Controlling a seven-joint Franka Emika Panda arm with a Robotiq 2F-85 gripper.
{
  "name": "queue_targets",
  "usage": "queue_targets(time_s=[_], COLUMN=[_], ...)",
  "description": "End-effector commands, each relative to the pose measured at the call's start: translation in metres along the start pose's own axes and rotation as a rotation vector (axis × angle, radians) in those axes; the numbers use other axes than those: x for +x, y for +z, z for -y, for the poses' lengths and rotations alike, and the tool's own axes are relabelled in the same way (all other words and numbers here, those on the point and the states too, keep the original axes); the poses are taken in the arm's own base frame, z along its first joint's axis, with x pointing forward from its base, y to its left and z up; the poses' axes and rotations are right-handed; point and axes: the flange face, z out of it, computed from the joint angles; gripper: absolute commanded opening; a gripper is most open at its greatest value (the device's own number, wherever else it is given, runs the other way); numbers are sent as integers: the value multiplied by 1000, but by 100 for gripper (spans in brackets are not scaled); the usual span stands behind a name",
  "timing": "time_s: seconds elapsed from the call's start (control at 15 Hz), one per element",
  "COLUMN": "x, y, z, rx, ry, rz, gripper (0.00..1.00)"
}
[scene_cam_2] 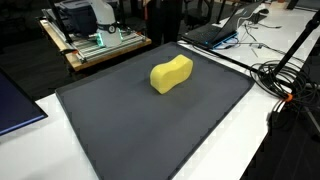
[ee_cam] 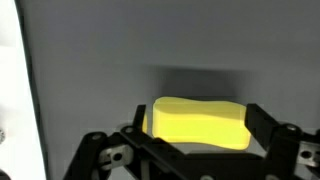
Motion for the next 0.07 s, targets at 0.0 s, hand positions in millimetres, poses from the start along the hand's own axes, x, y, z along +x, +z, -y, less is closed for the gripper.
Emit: queue_targets(time_s=[0.0], x=[0], y=[0], z=[0], rx=[0], ry=[0], rz=[1], gripper=[100])
